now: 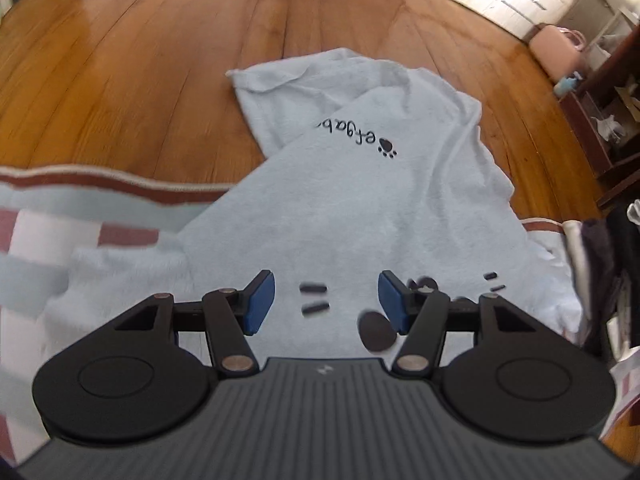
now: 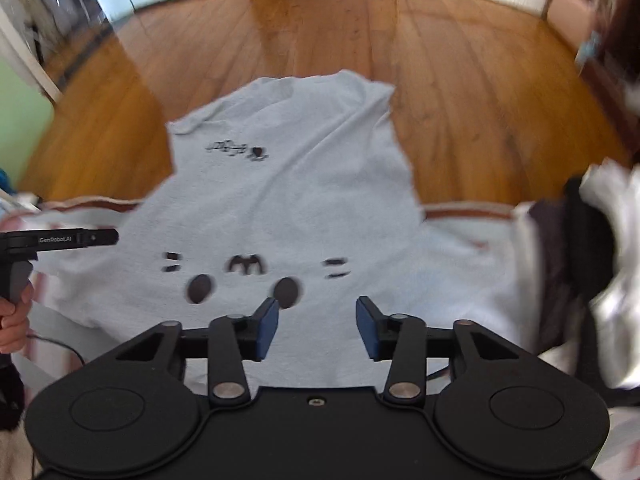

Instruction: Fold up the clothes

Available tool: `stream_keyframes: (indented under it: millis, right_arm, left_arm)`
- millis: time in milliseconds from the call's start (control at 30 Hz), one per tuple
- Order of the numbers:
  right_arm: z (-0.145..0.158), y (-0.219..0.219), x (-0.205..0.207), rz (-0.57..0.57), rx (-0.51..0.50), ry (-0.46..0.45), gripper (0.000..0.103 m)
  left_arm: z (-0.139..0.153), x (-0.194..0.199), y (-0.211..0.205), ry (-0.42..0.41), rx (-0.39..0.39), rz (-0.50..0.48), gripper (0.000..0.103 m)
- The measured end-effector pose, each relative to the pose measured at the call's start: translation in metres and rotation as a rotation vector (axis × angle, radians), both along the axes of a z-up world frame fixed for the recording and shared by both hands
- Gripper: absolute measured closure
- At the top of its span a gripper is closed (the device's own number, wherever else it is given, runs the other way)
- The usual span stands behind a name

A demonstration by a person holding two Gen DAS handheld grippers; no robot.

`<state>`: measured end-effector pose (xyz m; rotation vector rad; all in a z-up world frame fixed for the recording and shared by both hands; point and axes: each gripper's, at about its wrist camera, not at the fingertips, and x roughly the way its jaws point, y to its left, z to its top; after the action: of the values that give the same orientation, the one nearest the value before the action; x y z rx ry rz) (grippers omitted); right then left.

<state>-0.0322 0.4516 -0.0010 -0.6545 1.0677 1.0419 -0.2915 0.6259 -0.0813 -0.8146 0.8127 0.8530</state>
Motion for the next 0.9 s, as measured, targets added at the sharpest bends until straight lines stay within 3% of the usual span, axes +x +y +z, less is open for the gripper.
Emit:
stream_keyframes:
  millis: [67,200,300,467,600,733,800,900]
  right_arm:
    - [0.008,0.015,-0.001,0.039,-0.074,-0.059,0.054]
    - [0.009,0.047,0.013,0.106,-0.191,-0.092,0.054]
    - [-0.004,0.078,0.033,0.126,-0.241,-0.117,0.053]
    - [-0.043,0.119,0.079,0.047,-0.227,-0.046,0.053]
    - [-0.066,0.139,0.102,0.106,-0.192,-0.016,0.053]
    - [-0.079,0.147,0.134,0.07,-0.169,0.087,0.053]
    - [-0.083,0.154,0.144,0.094,-0.144,0.093,0.053]
    - [-0.098,0.174,0.166,0.045,-0.105,0.155,0.053]
  left_arm:
    - [-0.016,-0.004,0.009,0.032,0.043,0.022,0.049]
    - [-0.048,-0.021,0.046,-0.022,-0.033,0.139,0.049]
    - [-0.057,-0.026,0.059,-0.048,-0.007,0.156,0.049]
    - [-0.074,-0.022,0.061,0.009,0.06,0.112,0.048]
    - [-0.08,-0.027,0.065,-0.032,0.051,0.1,0.048]
    - [-0.078,-0.023,0.071,-0.057,0.071,0.076,0.048]
    - [-0.078,-0.017,0.077,-0.056,0.092,0.066,0.048]
    - [-0.077,-0.008,0.094,-0.071,0.074,0.089,0.049]
